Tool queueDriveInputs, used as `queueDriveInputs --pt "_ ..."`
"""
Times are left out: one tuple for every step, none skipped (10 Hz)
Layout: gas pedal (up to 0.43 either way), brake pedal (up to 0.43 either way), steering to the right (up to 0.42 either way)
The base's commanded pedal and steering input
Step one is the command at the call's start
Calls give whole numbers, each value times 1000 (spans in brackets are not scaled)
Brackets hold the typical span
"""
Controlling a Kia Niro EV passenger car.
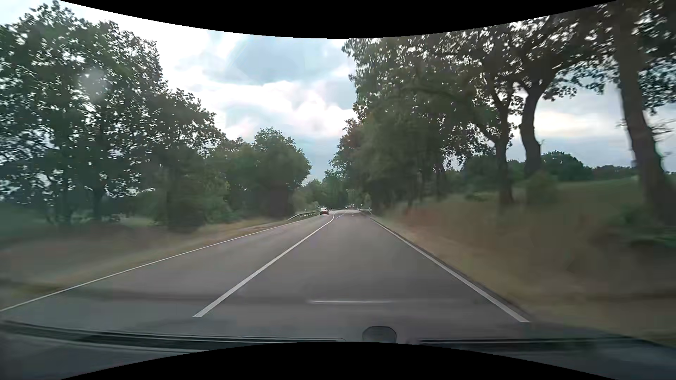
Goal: Follow the waypoints while adhering to traffic rules and regulations
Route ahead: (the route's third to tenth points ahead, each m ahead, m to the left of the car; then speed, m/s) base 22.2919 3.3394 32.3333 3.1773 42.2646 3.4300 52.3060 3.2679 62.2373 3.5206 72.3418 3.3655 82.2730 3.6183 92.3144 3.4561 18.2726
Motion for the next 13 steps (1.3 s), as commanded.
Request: queueDriveInputs --pt "150 0 -3" --pt "138 0 -3" --pt "130 0 -3" --pt "118 0 -3" --pt "110 0 -3" --pt "110 0 -3" --pt "110 0 -3" --pt "110 0 -3" --pt "110 0 -3" --pt "110 0 -3" --pt "110 0 -3" --pt "98 0 -3" --pt "98 0 -3"
